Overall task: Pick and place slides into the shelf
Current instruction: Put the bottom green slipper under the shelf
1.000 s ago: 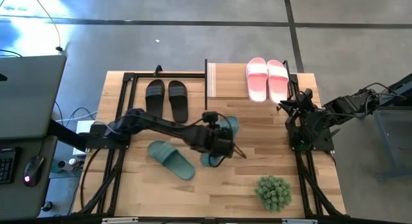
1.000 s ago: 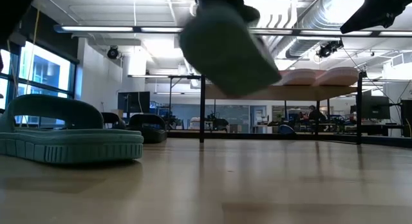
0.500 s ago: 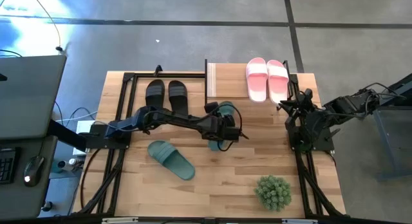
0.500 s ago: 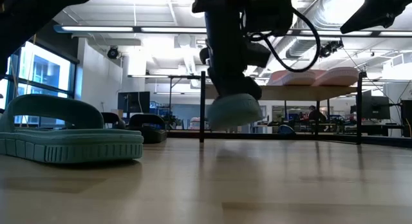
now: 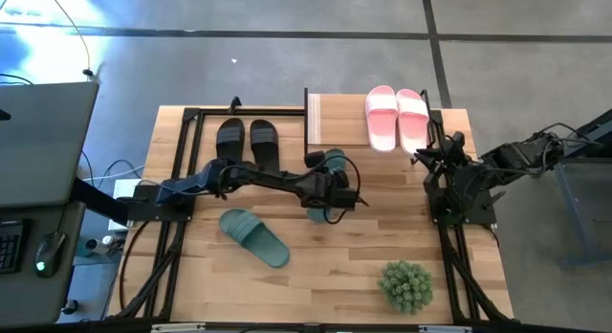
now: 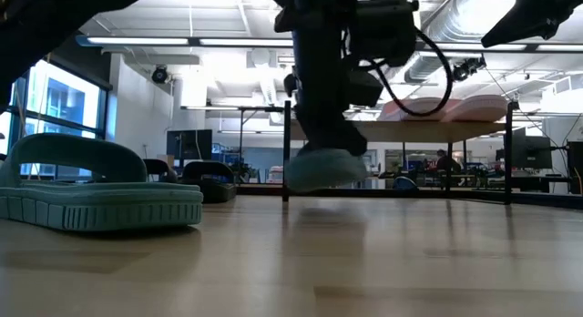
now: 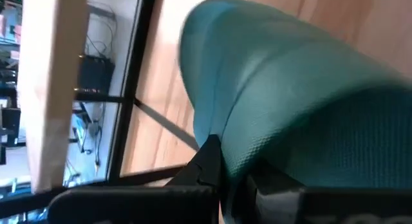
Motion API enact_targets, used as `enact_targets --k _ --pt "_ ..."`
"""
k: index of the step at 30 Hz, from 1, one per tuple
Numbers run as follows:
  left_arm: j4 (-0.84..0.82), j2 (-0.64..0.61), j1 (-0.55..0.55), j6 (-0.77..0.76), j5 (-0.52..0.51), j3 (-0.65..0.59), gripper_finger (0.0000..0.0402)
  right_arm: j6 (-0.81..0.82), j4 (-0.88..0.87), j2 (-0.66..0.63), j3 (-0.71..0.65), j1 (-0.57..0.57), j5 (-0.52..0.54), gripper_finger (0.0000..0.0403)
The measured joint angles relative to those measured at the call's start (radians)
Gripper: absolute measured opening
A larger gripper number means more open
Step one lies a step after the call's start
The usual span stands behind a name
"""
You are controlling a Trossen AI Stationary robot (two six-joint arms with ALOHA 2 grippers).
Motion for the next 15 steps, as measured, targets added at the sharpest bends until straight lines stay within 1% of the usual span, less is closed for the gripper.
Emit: enact_targets --k 6,9,15 --pt "0.015 0.032 0.014 0.002 -0.005 0.001 0.0000 0.000 0.000 0.000 0.000 0.000 0.000 0.0048" --pt "-0.017 0.033 0.022 -0.002 -0.003 0.001 0.0000 0.000 0.000 0.000 0.000 0.000 0.000 0.0048" --pt "-0.025 0.045 0.043 -0.019 -0.015 0.001 0.0000 0.000 0.000 0.000 0.000 0.000 0.000 0.0048"
